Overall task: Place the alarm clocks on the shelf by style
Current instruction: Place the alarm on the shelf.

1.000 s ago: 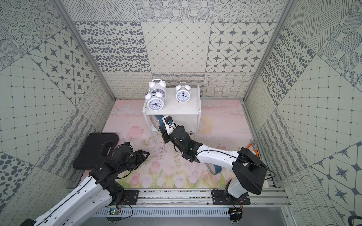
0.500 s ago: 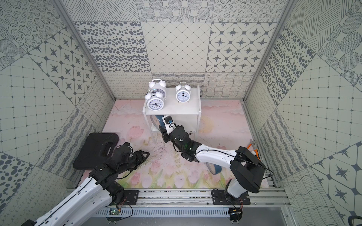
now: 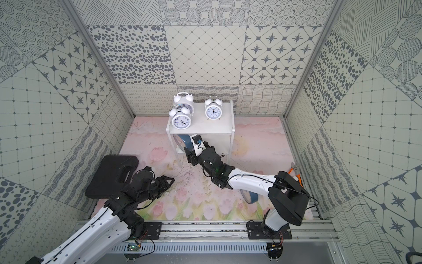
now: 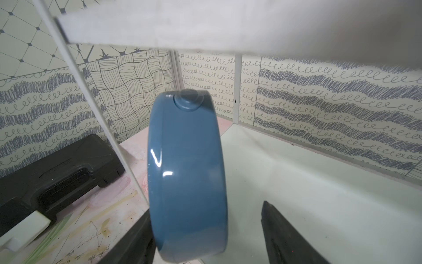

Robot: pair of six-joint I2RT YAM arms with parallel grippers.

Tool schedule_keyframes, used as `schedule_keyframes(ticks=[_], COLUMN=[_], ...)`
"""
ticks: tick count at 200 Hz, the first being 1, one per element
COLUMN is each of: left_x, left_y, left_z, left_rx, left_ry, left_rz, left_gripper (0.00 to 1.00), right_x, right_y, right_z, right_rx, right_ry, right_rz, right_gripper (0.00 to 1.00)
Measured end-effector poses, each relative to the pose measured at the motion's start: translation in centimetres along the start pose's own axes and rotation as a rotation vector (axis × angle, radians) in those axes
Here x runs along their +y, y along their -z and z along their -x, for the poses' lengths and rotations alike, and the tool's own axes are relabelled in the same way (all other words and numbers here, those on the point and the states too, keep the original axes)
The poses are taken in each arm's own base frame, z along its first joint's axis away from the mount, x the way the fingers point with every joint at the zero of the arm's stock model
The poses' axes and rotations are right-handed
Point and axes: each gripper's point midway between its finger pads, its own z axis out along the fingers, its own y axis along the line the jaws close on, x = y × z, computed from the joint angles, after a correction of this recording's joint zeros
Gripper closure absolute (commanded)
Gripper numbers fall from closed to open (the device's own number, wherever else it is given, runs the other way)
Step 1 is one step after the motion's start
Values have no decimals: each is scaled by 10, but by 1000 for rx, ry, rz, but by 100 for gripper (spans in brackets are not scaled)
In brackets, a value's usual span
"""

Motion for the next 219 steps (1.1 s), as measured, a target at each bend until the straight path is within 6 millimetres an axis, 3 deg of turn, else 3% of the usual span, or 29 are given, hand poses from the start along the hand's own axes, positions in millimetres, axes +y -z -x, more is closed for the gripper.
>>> schedule_keyframes(ticks=[86, 137, 219], left_x=[0, 0, -1], left_y=[1, 2, 4], left_z=[1, 2, 3], left_rx=[-7, -13, -20], left_ry=[3, 3, 3], left_rz=[-6, -15, -26], left_gripper=[40, 39, 39], right_x=[-11, -23, -30], right_y=[0, 3, 6], right_z=[1, 11, 12], right_rx=[-3, -25, -33], right_ry=[-11, -33, -52], right_rz=[-28, -53, -66], right_gripper=[24, 24, 29])
